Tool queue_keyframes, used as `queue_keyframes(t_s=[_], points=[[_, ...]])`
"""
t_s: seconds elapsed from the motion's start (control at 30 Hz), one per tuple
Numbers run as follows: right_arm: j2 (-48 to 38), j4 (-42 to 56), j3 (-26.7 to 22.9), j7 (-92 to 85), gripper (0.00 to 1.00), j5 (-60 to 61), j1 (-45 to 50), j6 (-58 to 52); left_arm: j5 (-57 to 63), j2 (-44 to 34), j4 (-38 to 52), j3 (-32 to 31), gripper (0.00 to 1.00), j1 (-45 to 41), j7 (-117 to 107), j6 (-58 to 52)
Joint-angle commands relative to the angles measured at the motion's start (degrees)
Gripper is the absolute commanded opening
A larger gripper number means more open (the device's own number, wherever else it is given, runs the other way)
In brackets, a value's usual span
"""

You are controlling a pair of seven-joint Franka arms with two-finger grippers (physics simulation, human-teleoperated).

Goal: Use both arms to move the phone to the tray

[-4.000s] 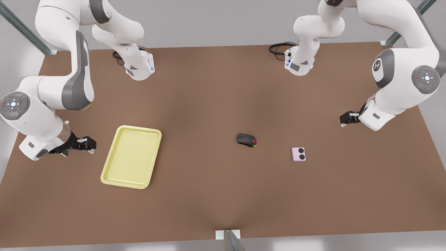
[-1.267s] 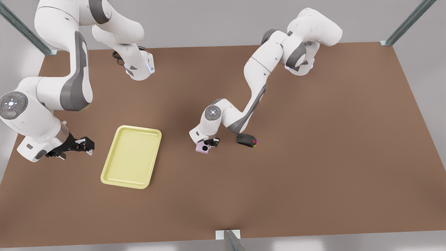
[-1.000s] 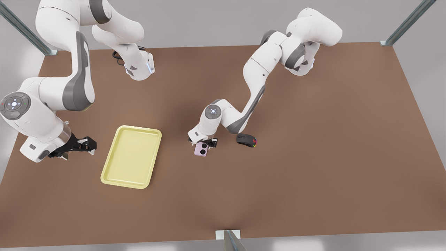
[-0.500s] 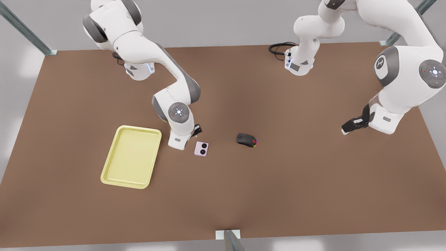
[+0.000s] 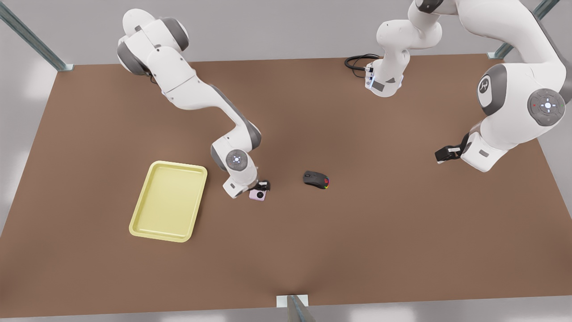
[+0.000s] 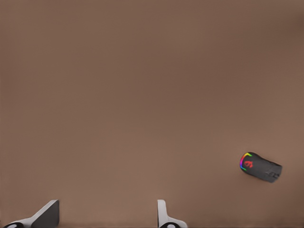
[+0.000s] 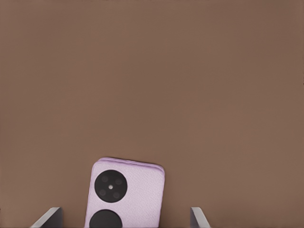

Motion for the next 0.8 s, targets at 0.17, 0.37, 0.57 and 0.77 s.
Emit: queue_keyframes(t_s=[0.17, 0.37, 0.57, 0.77], points=[[2.1, -0.2, 0.2, 27.2, 1.00, -2.5, 0.3, 4.3, 0.1, 0.6, 0.0, 0.0, 1.00, 0.1, 7.7, -0.6], [3.7, -0.1, 0.4, 27.5, 1.00, -3.8, 0.4, 5.1, 0.1, 0.7, 0.0, 0.0, 1.00, 0.1, 7.7, -0.7], [4.8, 0.1, 0.9, 27.5, 1.00, -3.8, 0.5, 6.0, 0.1, 0.7, 0.0, 0.0, 1.00, 0.1, 7.8, -0.6], [5.6, 0.0, 0.9, 27.5, 1.00, -5.0, 0.5, 6.0, 0.1, 0.8, -0.1, 0.0, 1.00, 0.1, 7.8, -0.6]])
